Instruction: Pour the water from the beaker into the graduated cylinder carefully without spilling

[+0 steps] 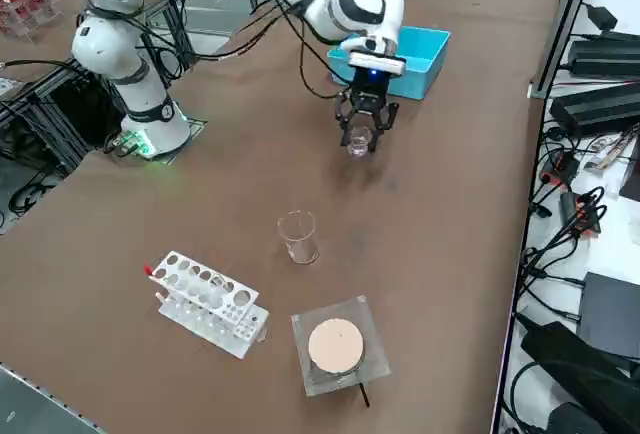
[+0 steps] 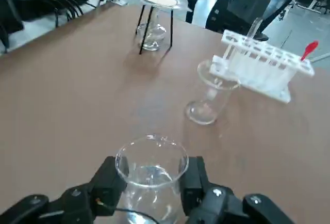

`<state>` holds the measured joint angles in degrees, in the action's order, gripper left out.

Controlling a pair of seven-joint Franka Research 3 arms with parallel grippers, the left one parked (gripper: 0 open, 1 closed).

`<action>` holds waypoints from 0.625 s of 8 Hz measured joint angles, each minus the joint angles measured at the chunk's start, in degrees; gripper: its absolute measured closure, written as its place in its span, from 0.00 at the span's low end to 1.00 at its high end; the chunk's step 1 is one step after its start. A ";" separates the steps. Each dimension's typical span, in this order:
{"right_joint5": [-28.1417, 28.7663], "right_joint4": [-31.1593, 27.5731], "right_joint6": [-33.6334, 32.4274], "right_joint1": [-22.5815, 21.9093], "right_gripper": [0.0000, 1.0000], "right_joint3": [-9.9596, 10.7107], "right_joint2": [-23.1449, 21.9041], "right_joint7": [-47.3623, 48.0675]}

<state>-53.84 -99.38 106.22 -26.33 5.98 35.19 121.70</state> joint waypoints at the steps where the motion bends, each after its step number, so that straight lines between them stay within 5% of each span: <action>1: -0.65 0.47 0.01 -0.68 0.40 0.00 1.22 4.09; 5: -4.43 0.81 0.98 -1.77 0.40 0.01 7.87 16.76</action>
<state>-58.28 -98.57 107.20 -28.10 5.99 43.06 138.46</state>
